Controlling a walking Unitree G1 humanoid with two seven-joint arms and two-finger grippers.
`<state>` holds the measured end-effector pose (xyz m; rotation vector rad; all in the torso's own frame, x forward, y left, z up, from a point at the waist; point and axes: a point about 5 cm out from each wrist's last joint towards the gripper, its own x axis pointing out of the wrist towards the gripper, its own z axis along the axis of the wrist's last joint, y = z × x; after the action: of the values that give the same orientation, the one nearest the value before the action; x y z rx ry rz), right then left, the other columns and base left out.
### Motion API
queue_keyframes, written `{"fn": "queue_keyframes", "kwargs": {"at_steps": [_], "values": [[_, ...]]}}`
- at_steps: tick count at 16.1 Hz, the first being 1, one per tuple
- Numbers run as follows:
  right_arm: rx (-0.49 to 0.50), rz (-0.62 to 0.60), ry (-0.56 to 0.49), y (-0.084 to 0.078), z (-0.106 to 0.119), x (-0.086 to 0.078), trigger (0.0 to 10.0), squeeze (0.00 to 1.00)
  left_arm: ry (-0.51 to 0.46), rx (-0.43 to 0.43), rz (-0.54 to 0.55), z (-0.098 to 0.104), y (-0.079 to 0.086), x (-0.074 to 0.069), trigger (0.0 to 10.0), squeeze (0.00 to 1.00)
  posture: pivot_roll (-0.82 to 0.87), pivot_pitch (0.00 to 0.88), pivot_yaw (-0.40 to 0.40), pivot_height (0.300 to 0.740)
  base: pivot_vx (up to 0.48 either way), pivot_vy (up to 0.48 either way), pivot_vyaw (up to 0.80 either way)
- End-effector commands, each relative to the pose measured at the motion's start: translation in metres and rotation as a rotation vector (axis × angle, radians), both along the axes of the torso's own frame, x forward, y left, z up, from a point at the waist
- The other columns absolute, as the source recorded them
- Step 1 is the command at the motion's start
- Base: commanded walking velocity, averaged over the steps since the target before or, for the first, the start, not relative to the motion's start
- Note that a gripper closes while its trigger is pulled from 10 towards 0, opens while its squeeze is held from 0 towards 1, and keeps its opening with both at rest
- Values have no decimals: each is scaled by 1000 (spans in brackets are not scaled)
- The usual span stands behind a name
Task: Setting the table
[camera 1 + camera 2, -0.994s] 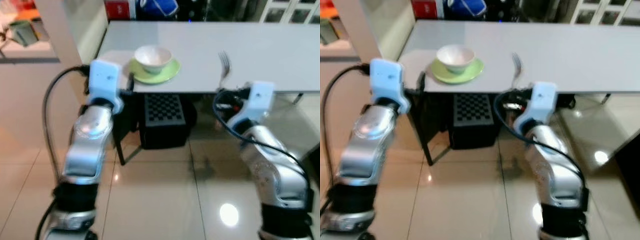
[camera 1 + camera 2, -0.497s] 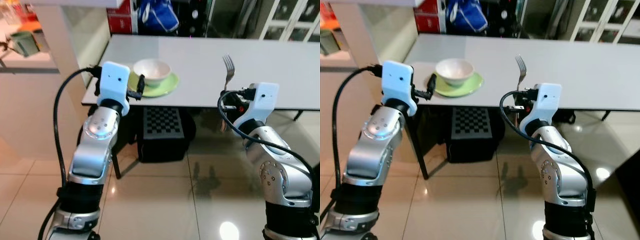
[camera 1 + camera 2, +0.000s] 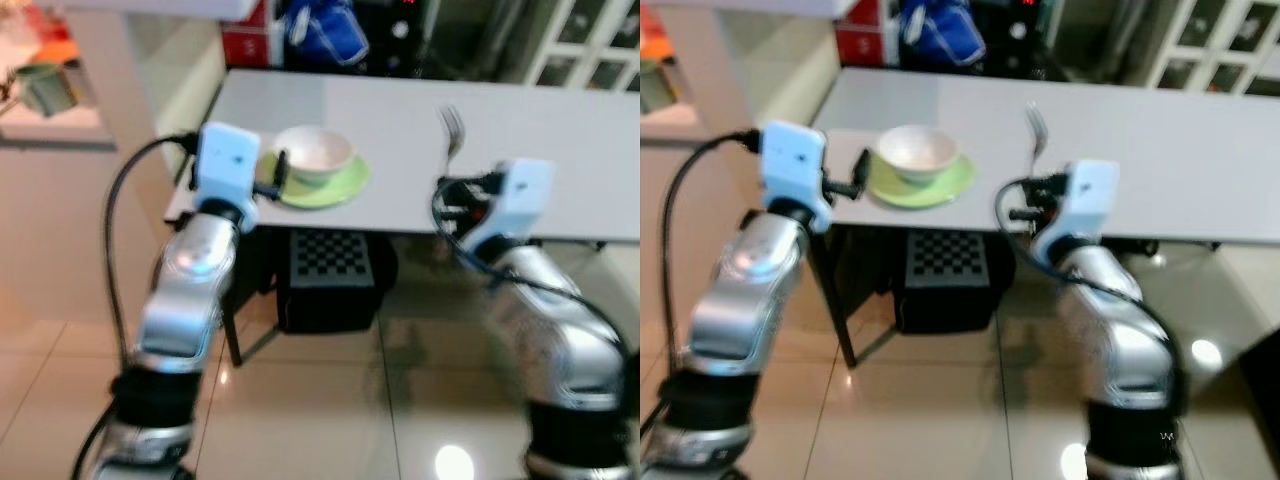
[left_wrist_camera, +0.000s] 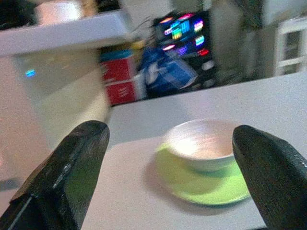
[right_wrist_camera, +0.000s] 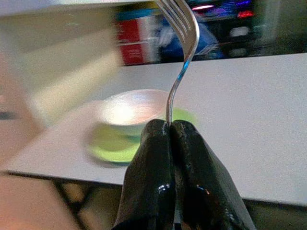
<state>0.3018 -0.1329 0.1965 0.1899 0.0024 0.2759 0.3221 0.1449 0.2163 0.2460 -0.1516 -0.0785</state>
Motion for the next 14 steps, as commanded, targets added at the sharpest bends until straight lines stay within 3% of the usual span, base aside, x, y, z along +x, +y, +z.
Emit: {"fn": "queue_keyframes", "kwargs": {"at_steps": [1,14], "values": [[-13,-30,-7,-9,2,0,10000,0,-10,-4,-29,3,-8,0,10000,0,1,0,-35,740,364,0,0],[-12,-2,9,-4,-1,-2,10000,0,-11,-2,-44,2,-9,-2,10000,0,0,0,-37,740,373,0,0]]}}
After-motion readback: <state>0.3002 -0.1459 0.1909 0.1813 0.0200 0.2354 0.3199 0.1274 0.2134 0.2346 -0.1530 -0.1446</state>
